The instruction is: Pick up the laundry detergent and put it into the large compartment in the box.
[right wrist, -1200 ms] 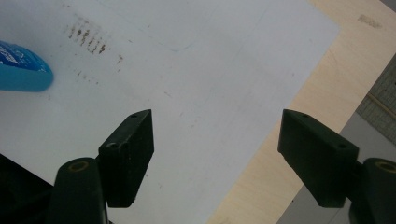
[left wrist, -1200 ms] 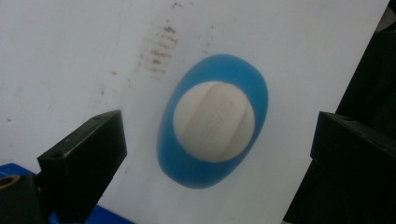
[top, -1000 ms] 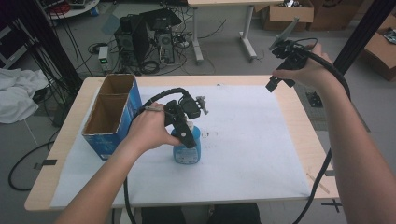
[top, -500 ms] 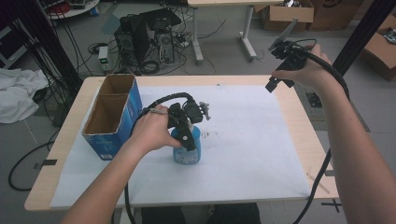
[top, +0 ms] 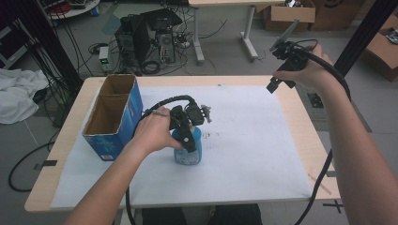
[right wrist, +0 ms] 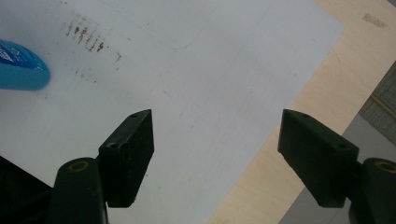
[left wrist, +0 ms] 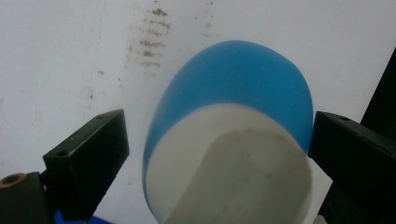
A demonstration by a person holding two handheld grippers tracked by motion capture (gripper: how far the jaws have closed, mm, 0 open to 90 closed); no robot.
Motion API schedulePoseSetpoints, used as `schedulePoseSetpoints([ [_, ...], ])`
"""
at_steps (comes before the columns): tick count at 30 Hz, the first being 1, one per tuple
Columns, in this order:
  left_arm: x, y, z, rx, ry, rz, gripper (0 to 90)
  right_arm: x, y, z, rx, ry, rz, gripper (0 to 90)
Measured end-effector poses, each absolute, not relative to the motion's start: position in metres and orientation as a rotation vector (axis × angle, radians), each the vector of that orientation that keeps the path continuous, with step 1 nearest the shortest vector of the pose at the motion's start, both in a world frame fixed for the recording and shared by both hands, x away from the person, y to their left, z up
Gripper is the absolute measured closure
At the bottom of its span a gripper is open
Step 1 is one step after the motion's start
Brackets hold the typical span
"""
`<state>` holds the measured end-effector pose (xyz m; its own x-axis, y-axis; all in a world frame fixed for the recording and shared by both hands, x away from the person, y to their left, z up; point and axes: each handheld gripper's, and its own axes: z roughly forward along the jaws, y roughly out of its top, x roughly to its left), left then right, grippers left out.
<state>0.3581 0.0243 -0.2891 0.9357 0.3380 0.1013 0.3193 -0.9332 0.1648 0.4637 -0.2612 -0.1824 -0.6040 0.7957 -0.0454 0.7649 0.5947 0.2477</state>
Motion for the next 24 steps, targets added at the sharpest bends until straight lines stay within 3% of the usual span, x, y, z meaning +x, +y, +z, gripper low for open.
schedulePoseSetpoints([
  [24,0.3599,0.0221,-0.2930,2.950,0.495,0.201,15.4,0.4640,-0.2603,-0.1832,1.311,2.672,0.308,27.8],
])
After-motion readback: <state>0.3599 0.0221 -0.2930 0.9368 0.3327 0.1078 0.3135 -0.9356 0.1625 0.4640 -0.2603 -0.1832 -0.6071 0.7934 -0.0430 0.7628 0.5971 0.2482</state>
